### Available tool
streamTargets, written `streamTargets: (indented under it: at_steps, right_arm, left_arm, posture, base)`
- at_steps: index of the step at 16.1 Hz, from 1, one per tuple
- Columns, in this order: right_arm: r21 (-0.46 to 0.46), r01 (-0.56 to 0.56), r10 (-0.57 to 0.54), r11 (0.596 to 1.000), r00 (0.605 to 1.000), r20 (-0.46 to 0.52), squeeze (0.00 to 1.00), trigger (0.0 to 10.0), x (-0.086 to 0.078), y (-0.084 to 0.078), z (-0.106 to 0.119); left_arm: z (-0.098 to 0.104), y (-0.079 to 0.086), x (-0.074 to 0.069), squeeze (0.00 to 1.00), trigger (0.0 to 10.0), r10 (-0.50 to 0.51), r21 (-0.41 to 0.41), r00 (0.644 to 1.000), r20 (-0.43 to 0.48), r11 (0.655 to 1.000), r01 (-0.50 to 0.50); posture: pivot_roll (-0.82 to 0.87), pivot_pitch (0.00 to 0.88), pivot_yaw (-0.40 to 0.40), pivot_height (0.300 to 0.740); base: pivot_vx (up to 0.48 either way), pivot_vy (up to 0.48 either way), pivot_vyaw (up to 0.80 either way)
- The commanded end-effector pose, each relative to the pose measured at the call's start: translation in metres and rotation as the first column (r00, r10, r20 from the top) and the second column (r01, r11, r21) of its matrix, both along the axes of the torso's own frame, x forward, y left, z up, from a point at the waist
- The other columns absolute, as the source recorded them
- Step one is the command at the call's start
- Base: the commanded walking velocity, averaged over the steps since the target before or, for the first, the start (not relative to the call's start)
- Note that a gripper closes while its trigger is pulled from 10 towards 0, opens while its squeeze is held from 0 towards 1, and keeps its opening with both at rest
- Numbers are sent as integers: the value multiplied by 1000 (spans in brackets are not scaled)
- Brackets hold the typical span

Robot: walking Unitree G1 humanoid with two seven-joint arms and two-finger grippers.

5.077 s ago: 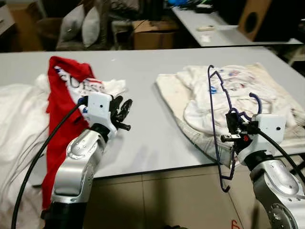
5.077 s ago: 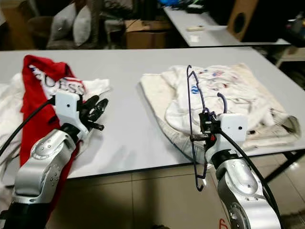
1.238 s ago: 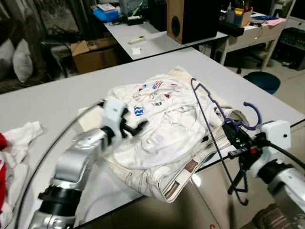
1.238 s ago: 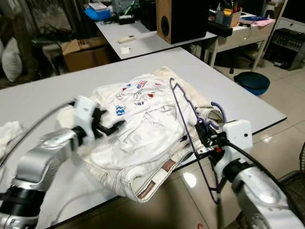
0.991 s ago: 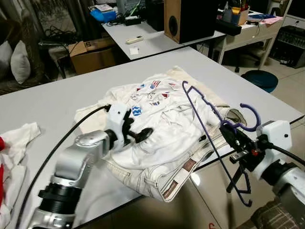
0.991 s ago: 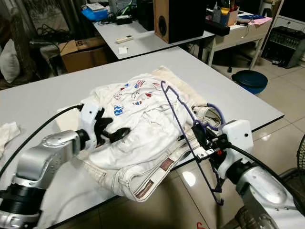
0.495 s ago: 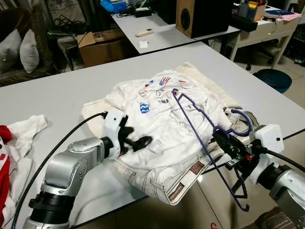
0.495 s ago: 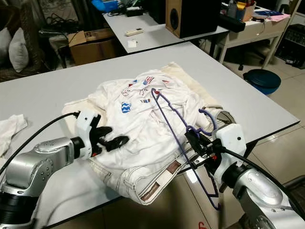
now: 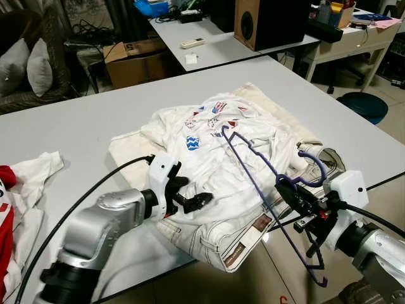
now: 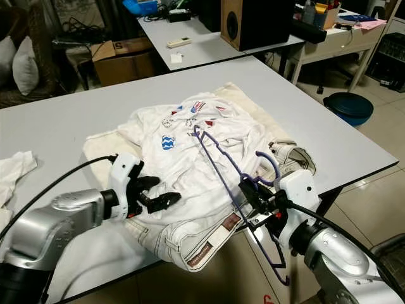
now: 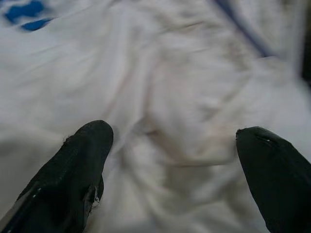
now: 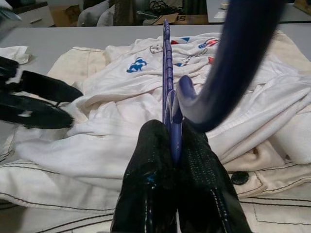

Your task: Hang hanger

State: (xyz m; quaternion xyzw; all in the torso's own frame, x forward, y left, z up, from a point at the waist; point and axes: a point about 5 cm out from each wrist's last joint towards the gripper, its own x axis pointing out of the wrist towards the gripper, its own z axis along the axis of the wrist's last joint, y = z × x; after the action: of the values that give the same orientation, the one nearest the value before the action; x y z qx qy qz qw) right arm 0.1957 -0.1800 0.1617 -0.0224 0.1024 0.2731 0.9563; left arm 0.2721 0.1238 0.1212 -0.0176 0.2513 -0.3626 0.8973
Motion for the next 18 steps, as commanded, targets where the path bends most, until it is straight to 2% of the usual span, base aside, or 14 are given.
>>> streamTargets:
  at_steps: [1, 4, 6, 8, 9, 10, 11, 12, 14, 17, 18]
  right_arm:
    - [4, -18, 18, 1000, 1000, 9, 0, 10000, -2, 4, 1]
    - [5, -22, 22, 1000, 1000, 9, 0, 10000, -3, 4, 1]
    - [4, -23, 23, 1000, 1000, 6, 0, 10000, -4, 5, 1]
    - [0, -24, 24, 1000, 1000, 5, 0, 10000, -4, 6, 0]
    - [-2, -26, 26, 1000, 1000, 5, 0, 10000, -5, 6, 0]
    - [-2, -26, 26, 1000, 1000, 5, 0, 10000, -5, 6, 0]
    - [-2, -25, 25, 1000, 1000, 4, 0, 10000, -5, 6, -1]
    - [-2, -24, 24, 1000, 1000, 3, 0, 10000, -5, 6, -1]
    - [-2, -25, 25, 1000, 1000, 4, 0, 10000, -5, 6, -1]
    - [-3, -31, 31, 1000, 1000, 3, 0, 10000, -5, 7, -1]
    - [-3, -33, 33, 999, 999, 1, 0, 10000, -5, 7, -2]
  left_arm:
    - [0, 2, 8, 0, 10000, 56, 27, 998, 34, 998, -57]
    - [5, -4, 10, 0, 10000, 56, -48, 998, 38, 997, -54]
    - [3, -10, 10, 0, 10000, 48, -70, 998, 31, 996, -46]
    - [-3, -9, 12, 0, 10000, 57, -7, 997, 43, 998, -56]
    - [-5, -7, 13, 0, 8118, 56, 56, 996, 69, 997, -60]
    - [-6, -4, 15, 0, 4863, 61, 111, 993, 102, 991, -72]
    - [-5, -3, 15, 0, 1804, 53, 134, 990, 132, 989, -71]
    - [-1, -4, 15, 0, 0, 44, 115, 988, 148, 992, -61]
    - [3, -7, 14, 0, 0, 24, 100, 984, 175, 994, -42]
    - [4, -8, 13, 0, 0, -1, 126, 977, 215, 992, -27]
    - [4, -8, 13, 0, 1216, -6, 149, 973, 231, 988, -29]
  posture:
    - [-5, 0, 91, 740]
    - [-8, 0, 96, 740]
    - [-10, 0, 102, 740]
    - [-11, 0, 105, 740]
    - [-11, 0, 106, 740]
    - [-11, 0, 106, 740]
    - [-10, 0, 106, 740]
    - [-9, 0, 106, 740]
    - [-8, 0, 105, 740]
    - [-6, 0, 106, 740]
    - [-6, 0, 106, 740]
  base:
    - [0, 0, 0]
    - [0, 0, 0]
    - [0, 0, 0]
    - [0, 0, 0]
    - [0, 0, 0]
    - [0, 0, 0]
    - [0, 0, 0]
    - [0, 0, 0]
    - [0, 0, 0]
    - [0, 0, 0]
    - [0, 0, 0]
